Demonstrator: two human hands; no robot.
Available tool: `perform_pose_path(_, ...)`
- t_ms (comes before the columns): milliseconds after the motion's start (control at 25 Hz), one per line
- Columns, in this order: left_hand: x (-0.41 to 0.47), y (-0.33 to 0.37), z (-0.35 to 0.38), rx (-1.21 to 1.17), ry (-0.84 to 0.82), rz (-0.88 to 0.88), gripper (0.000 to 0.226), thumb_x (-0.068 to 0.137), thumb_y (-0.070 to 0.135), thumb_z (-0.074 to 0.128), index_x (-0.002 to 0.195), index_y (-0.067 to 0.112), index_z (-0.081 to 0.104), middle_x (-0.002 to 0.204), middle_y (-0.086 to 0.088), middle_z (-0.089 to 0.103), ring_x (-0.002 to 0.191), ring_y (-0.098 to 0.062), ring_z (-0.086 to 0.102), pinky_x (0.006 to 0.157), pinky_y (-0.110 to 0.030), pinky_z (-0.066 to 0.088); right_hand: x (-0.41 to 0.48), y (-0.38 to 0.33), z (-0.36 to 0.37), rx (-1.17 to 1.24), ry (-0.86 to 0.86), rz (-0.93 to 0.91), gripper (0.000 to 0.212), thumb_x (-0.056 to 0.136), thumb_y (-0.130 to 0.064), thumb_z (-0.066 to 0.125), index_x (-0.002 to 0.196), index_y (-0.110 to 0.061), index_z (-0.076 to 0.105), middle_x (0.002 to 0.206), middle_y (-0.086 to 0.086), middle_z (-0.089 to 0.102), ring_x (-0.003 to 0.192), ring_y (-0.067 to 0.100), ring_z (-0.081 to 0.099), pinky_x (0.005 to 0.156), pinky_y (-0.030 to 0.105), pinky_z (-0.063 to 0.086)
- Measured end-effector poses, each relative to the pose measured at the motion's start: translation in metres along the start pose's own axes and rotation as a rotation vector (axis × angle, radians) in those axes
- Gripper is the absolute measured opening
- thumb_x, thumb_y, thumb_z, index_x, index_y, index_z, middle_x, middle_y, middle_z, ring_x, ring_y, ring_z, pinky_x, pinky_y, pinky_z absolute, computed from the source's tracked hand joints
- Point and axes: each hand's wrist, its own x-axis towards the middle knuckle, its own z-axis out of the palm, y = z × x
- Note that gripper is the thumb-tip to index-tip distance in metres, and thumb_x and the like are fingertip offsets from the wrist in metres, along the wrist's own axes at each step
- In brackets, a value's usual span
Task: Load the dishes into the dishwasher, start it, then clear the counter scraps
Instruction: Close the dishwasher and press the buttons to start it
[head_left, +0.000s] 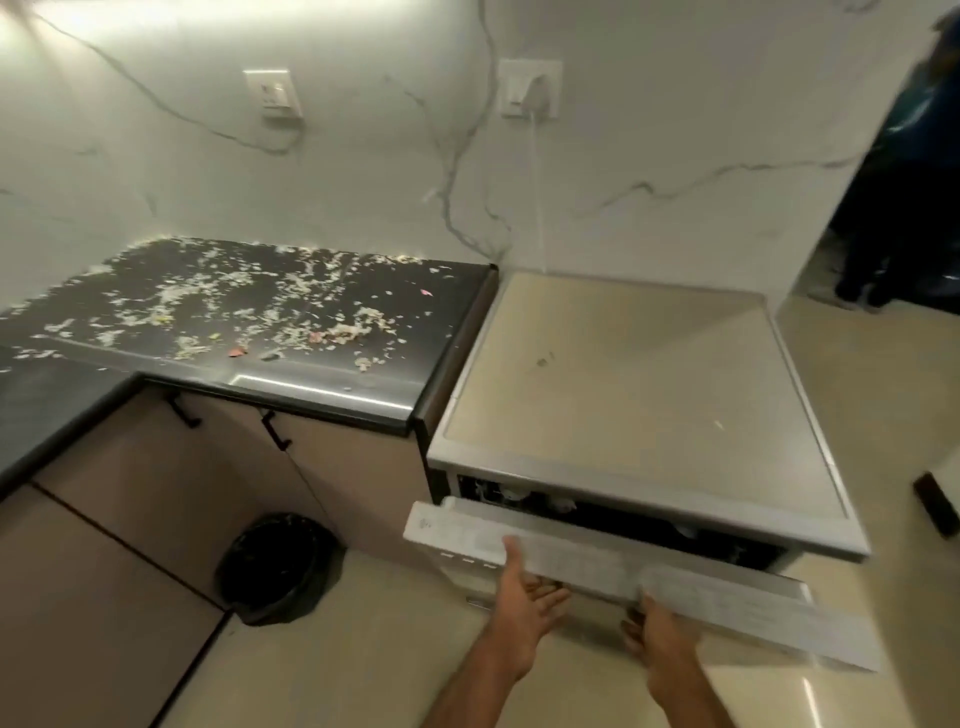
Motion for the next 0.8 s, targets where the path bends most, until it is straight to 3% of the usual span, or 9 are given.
perform_pose_path(120, 0.019, 0.050, 0.028, 0.053, -0.055, 0.126, 0.064, 0.096, 0.057, 0.044, 0.140, 0.010, 0.046, 0.130, -0.010, 0.059, 0.109, -0.021, 0.062, 0.086, -0.034, 0.053, 0.035, -0.034, 0.026, -0.300, -0.065, -0.260, 0.031, 0.098, -0.008, 0.058, 0.122, 0.012, 0.057, 0.126, 0.033, 0.057, 0.117, 0.049, 0.054, 0.103, 0.057, 0.042)
perform_pose_path(240, 0.039, 0.075, 0.040, 0.276, -0.096, 0.182, 0.041, 0.097, 0.048, 0.052, 0.120, 0.015, 0.059, 0.116, -0.003, 0.064, 0.102, -0.018, 0.062, 0.086, -0.038, 0.054, 0.039, -0.041, 0.034, -0.513, -0.082, -0.320, 0.040, 0.097, -0.009, 0.058, 0.130, 0.011, 0.050, 0.131, 0.031, 0.054, 0.120, 0.045, 0.053, 0.103, 0.048, 0.041)
perform_pose_path(320, 0.049, 0.075, 0.036, 0.793, 0.066, 0.325, 0.039, 0.095, 0.052, 0.056, 0.110, 0.017, 0.063, 0.109, -0.002, 0.066, 0.096, -0.018, 0.062, 0.086, -0.040, 0.056, 0.025, -0.042, 0.027, -0.703, -0.002, -0.507, 0.037, 0.095, -0.013, 0.061, 0.127, 0.003, 0.054, 0.127, 0.028, 0.057, 0.114, 0.043, 0.058, 0.096, 0.046, 0.045)
perform_pose_path(400, 0.056, 0.069, 0.023, 1.363, 0.297, 0.738, 0.034, 0.086, 0.056, 0.064, 0.102, 0.025, 0.061, 0.104, 0.004, 0.066, 0.096, -0.018, 0.062, 0.079, -0.034, 0.054, 0.010, -0.047, 0.021, -0.858, 0.133, -0.861, 0.034, 0.086, -0.017, 0.073, 0.114, -0.003, 0.061, 0.114, 0.024, 0.061, 0.101, 0.042, 0.060, 0.085, 0.047, 0.049)
perform_pose_path(480, 0.059, 0.068, 0.018, 1.725, 0.304, 1.107, 0.066, 0.070, 0.055, 0.077, 0.123, 0.021, 0.056, 0.128, -0.002, 0.057, 0.117, -0.023, 0.055, 0.091, -0.038, 0.052, 0.004, -0.061, 0.026, -1.011, 0.218, -1.167, 0.065, 0.071, -0.030, 0.085, 0.125, -0.006, 0.059, 0.126, 0.021, 0.057, 0.115, 0.041, 0.055, 0.098, 0.053, 0.045)
perform_pose_path(520, 0.064, 0.072, 0.019, 1.884, 0.267, 1.141, 0.095, 0.066, 0.055, 0.079, 0.143, 0.014, 0.043, 0.149, -0.010, 0.042, 0.137, -0.031, 0.041, 0.107, -0.045, 0.043, 0.004, -0.074, 0.031, -1.157, 0.189, -1.206, 0.089, 0.069, -0.045, 0.083, 0.142, -0.009, 0.047, 0.145, 0.019, 0.044, 0.134, 0.040, 0.042, 0.114, 0.058, 0.027)
perform_pose_path(600, 0.080, 0.088, 0.023, 2.068, 0.187, 1.082, 0.121, 0.074, 0.054, 0.072, 0.158, 0.010, -0.003, 0.165, -0.014, -0.007, 0.152, -0.032, -0.003, 0.124, -0.048, 0.005, 0.015, -0.091, 0.040, -1.482, 0.102, -1.130, 0.115, 0.075, -0.071, 0.061, 0.159, -0.023, -0.001, 0.166, 0.011, -0.006, 0.153, 0.030, -0.007, 0.117, 0.059, -0.015)
perform_pose_path(680, 0.094, 0.094, 0.023, 2.073, 0.098, 1.066, 0.105, 0.091, 0.048, 0.059, 0.154, 0.012, -0.016, 0.160, -0.007, -0.023, 0.152, -0.026, -0.011, 0.121, -0.037, -0.013, 0.037, -0.092, 0.043, -1.582, 0.020, -1.103, 0.112, 0.082, -0.073, 0.053, 0.153, -0.031, -0.022, 0.160, 0.000, -0.031, 0.148, 0.023, -0.025, 0.118, 0.059, -0.011)
perform_pose_path(800, 0.104, 0.092, 0.017, 2.013, 0.110, 1.188, 0.088, 0.095, 0.042, 0.057, 0.156, 0.007, 0.004, 0.164, -0.009, 0.001, 0.153, -0.026, 0.007, 0.124, -0.037, 0.000, 0.052, -0.088, 0.045, -1.511, 0.068, -1.202, 0.102, 0.087, -0.057, 0.062, 0.156, -0.033, -0.009, 0.164, -0.002, -0.015, 0.153, 0.024, -0.009, 0.121, 0.056, 0.005)
